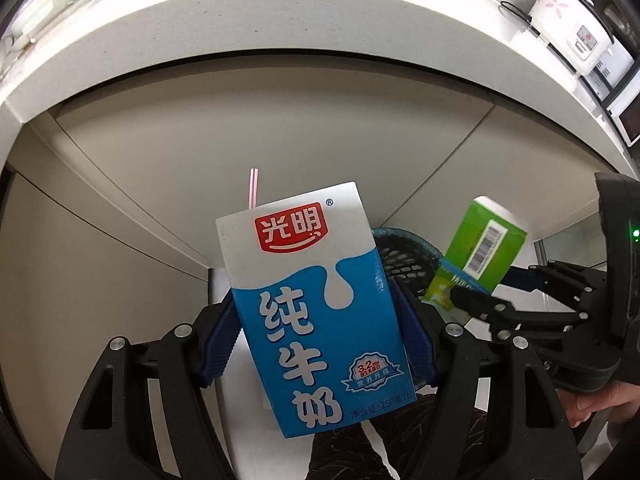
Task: Collect trash
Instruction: 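Carry both cartons off the counter and lower them over the wastebasket, then open the right tool to drop the green juice carton into the wastebasket, then open the left tool to drop the milk carton into the wastebasket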
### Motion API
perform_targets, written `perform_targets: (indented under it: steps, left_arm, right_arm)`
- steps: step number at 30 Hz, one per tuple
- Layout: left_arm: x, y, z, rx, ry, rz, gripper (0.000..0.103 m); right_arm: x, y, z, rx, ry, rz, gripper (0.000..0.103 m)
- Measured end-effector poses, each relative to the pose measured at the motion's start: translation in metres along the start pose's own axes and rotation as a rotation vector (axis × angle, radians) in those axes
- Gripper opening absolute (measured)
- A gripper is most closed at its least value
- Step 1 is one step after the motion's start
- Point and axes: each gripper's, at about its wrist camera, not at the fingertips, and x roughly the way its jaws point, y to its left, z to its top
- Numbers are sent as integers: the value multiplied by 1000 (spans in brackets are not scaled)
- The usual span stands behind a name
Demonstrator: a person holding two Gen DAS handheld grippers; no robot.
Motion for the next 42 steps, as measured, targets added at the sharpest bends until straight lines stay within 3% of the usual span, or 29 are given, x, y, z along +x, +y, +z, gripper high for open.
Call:
perform_targets:
  steps: [2, 12, 15, 18, 33, 42]
  left_arm:
    - [1, -2, 3, 7, 4, -3, 69]
    - [3, 4, 10, 18, 17, -10, 69]
    - [6, 6, 10, 11, 22, -13, 69]
    - [10, 6, 9, 8, 29, -19, 69]
    - [27, -21, 18, 68, 51, -54, 70]
    - [30, -27, 21, 85, 86, -69, 71]
  right_arm:
    - [1, 2, 0, -1, 6, 1, 53]
    - [-3, 7, -6, 16, -7, 11, 78]
    - [-7, -1, -12, 39, -12, 3, 89]
    - [-13, -9, -16, 76, -23, -9, 93]
    - [-69, -93, -32, 226, -94, -78, 94]
    - [-83, -118, -34, 227, -102, -82, 94]
